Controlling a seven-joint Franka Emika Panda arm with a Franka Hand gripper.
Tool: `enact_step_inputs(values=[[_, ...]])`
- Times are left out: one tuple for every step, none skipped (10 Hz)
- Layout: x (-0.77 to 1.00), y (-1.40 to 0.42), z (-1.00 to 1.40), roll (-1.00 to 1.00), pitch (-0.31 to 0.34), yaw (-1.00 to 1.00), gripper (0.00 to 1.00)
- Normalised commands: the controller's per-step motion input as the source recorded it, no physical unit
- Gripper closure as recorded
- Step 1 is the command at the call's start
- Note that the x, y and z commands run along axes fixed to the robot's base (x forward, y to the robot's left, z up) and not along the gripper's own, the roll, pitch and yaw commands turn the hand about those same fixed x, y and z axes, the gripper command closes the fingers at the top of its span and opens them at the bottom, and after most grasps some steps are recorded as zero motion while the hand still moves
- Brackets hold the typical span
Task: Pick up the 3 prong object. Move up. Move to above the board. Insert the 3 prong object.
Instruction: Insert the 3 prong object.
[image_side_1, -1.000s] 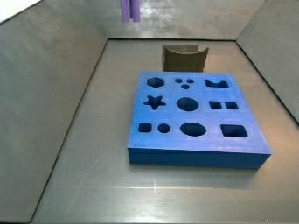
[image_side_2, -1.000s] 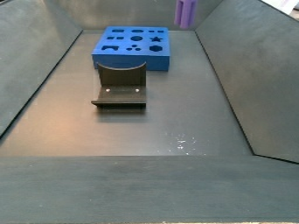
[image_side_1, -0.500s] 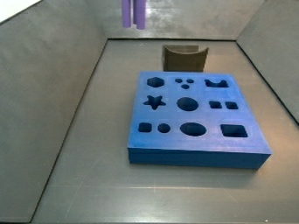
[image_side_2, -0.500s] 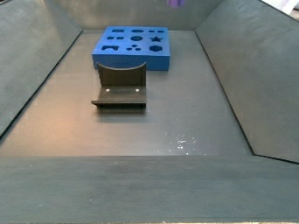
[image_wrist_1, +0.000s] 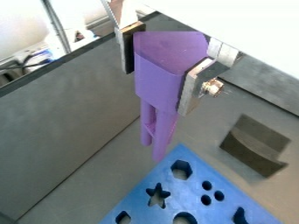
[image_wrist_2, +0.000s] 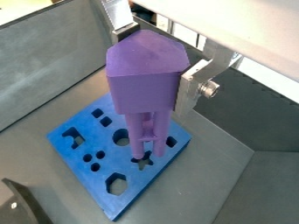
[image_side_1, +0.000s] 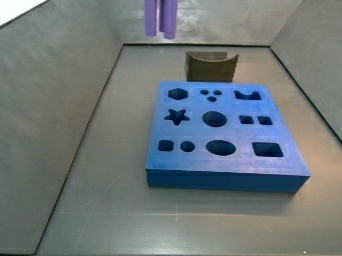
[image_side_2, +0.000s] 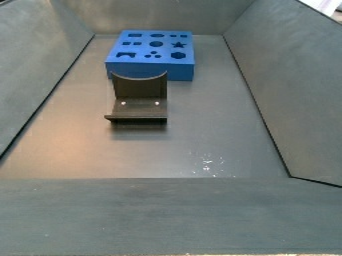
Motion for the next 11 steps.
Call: enact_step_inputs(values=[[0.45, 0.13, -0.19, 0.05, -0.057, -0.75, 1.00], [0.46, 0.12, -0.23, 0.08, -0.033, -0.75, 1.00], [0.46, 0.12, -0.26, 0.09, -0.021, -0.75, 1.00], [0.56, 0.16, -0.27, 0.09, -0.011, -0.68, 1.00], [0.63, 0.18, -0.33, 0.10, 0.000, -0.62, 1.00], [0.61, 0.17, -0.31, 0.09, 0.000, -0.65, 1.00], [0.58, 0.17, -0.27, 0.07, -0.001, -0.67, 1.00], [0.60, 0.22, -0.21, 0.02, -0.034, -0.64, 1.00], [0.63, 0.24, -0.21, 0.01, -0.034, -0.61, 1.00], [0.63, 0.23, -0.22, 0.01, -0.027, -0.62, 1.00], [0.60, 0.18, -0.29, 0.06, -0.004, -0.65, 1.00]])
